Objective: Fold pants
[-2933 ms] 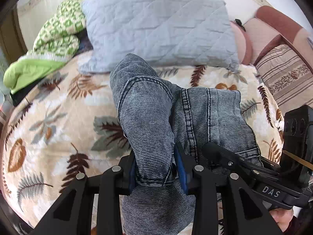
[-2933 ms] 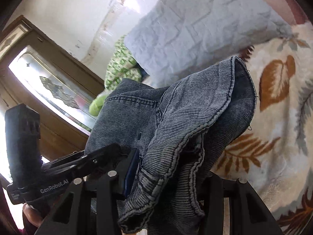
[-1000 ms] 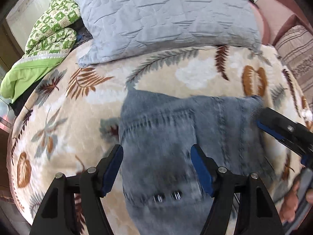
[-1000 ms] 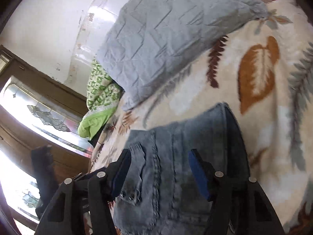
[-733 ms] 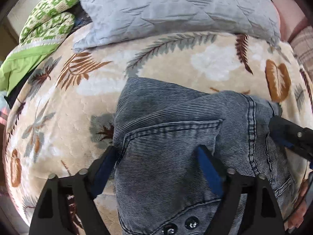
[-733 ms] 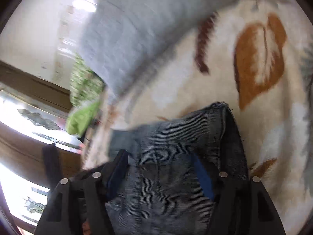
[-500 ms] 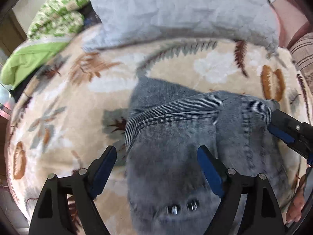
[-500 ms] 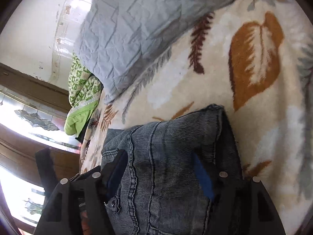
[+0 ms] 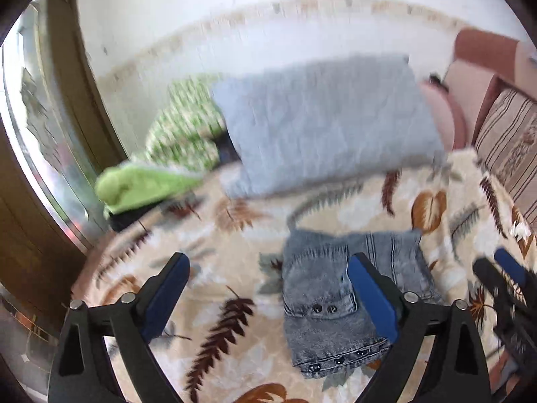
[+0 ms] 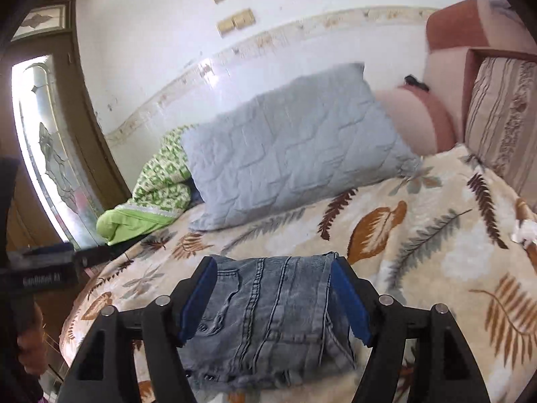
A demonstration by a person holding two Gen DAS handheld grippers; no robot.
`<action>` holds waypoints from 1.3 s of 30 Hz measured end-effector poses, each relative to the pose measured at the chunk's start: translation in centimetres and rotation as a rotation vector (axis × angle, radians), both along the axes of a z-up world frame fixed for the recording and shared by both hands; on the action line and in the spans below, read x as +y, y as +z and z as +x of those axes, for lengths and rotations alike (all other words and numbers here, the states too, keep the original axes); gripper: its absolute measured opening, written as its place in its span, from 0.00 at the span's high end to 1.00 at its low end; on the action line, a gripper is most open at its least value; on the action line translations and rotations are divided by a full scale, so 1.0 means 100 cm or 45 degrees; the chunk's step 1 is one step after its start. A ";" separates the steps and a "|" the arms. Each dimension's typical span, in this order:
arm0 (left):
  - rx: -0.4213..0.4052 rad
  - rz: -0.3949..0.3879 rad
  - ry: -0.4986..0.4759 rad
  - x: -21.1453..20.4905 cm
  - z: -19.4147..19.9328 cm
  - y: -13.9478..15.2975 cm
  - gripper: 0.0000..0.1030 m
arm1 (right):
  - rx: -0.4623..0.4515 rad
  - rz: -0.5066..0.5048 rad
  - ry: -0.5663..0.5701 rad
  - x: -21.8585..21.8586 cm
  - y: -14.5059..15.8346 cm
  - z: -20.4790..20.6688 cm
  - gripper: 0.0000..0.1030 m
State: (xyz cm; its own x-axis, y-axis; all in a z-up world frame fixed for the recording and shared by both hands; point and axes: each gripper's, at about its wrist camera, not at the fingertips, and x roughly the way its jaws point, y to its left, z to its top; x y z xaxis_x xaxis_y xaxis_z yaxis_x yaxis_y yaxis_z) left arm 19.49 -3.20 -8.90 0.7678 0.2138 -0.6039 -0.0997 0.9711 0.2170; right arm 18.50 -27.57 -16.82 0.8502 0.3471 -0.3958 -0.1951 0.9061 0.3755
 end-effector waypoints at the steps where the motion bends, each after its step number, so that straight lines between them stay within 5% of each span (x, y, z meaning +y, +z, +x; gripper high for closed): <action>1: -0.039 0.016 -0.004 -0.002 -0.008 0.007 0.05 | -0.019 -0.001 -0.007 0.001 0.005 -0.010 0.27; 11: -0.238 -0.004 -0.071 0.003 -0.069 0.051 0.00 | -0.130 -0.121 -0.013 0.009 0.043 -0.077 0.27; 39: -0.261 -0.083 -0.014 0.053 -0.105 0.054 0.00 | -0.294 -0.276 0.135 0.091 0.104 -0.118 0.27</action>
State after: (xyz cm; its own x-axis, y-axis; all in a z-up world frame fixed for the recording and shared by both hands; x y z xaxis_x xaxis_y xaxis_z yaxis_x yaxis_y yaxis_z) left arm 9.00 2.13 -3.52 0.8782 0.1700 -0.4470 -0.1244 0.9837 0.1297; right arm 6.73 -18.47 -6.37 0.8897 0.3672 -0.2712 -0.3500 0.9301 0.1114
